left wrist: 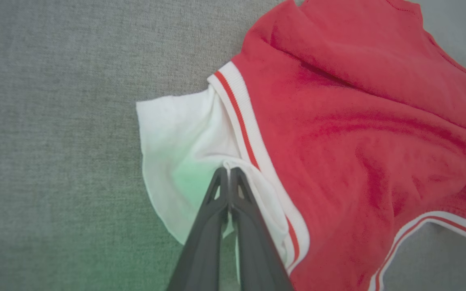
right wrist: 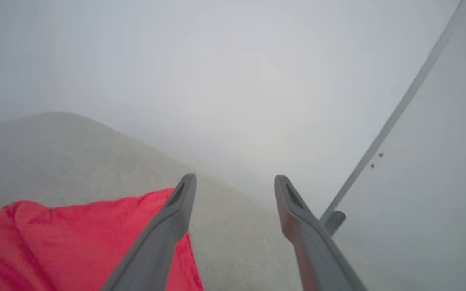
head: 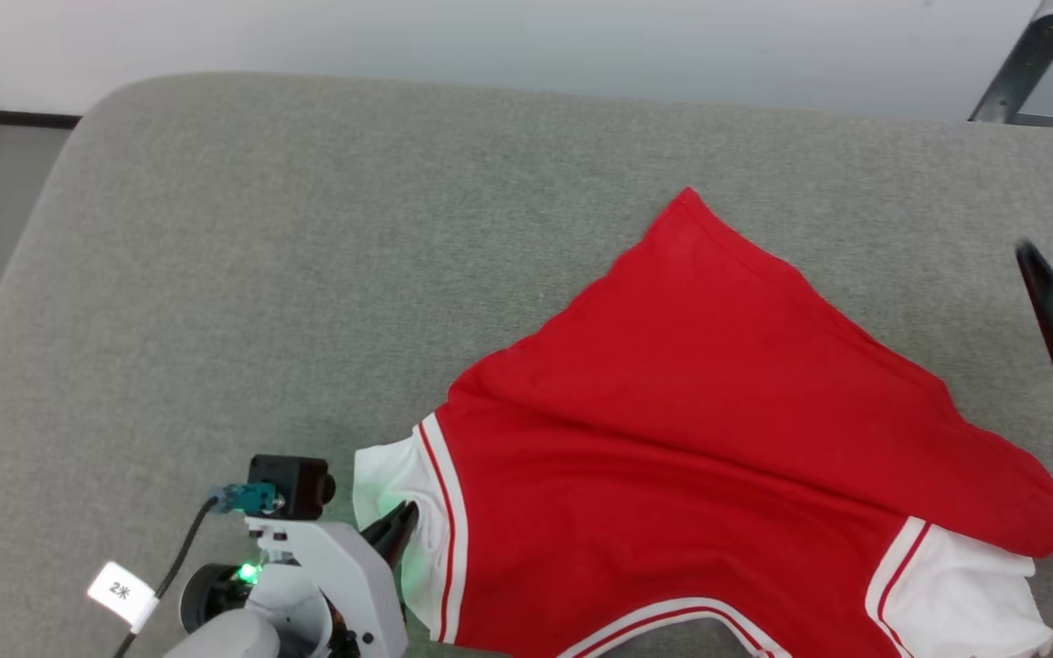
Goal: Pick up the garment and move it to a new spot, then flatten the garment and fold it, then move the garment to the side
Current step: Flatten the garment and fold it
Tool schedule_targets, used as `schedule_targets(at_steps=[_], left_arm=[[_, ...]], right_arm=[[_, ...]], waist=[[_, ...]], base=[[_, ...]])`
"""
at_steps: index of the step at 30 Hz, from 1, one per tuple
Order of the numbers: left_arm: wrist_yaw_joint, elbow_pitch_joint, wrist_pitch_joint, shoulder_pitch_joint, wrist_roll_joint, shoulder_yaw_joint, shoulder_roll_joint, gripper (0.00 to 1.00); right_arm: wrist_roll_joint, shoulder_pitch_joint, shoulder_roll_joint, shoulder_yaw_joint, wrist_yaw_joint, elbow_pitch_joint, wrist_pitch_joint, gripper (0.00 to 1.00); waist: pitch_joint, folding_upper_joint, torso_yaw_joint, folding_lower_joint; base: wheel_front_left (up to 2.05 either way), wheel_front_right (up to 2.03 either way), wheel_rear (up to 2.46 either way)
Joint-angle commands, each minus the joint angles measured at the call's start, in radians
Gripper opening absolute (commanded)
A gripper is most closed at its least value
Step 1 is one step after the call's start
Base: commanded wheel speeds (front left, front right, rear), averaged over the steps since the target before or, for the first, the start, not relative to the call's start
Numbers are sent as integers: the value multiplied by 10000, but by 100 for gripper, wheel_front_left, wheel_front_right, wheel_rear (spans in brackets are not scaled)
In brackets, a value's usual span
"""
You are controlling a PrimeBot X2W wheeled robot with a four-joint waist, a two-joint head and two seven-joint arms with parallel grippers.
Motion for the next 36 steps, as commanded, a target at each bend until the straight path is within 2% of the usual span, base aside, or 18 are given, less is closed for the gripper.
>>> schedule_targets(at_steps=[1,5,9,14,21,22,29,36], left_arm=[[-14,6,7,-31,15,-17,-74,0],[-123,78,49,-171,79,-119,-215,0],[-285,218,107,-324,139,-289,-445,0],[-578,478,233,-735,290,-581,-871,0],[-1079,1134,254,-1417,485,-928,-1730,0],[-1210,1341,222,-1557,514,-1023,-1954,0],[-1610,1981,101,-1943,545,-1208,-2593,0],[-1857,2483,-60,-2029,486,-1258,-2894,0]], right_arm=[[-184,-423,-40,298,0,181,-383,100],[-556,-1819,57,1177,1,1252,-1205,100],[-326,-3281,61,2118,0,2849,-991,100],[814,-4923,-220,3627,0,5069,769,100],[2757,-6887,-376,4866,-2,7980,3901,100],[2956,-7318,-346,5162,-2,8708,4739,100],[3016,-8473,-2,5873,0,10716,6771,100],[2703,-8817,271,6219,-2,11999,7741,100]], waist=[[36,0,129,-1],[72,0,450,-1],[131,0,914,-1],[265,0,1687,-1],[618,0,2702,-1],[737,0,2929,-1],[1090,0,3494,-1],[1216,0,3691,-1]], base=[[0,0,0],[0,0,0],[0,0,0],[0,0,0],[0,0,0],[0,0,0],[0,0,0],[0,0,0]])
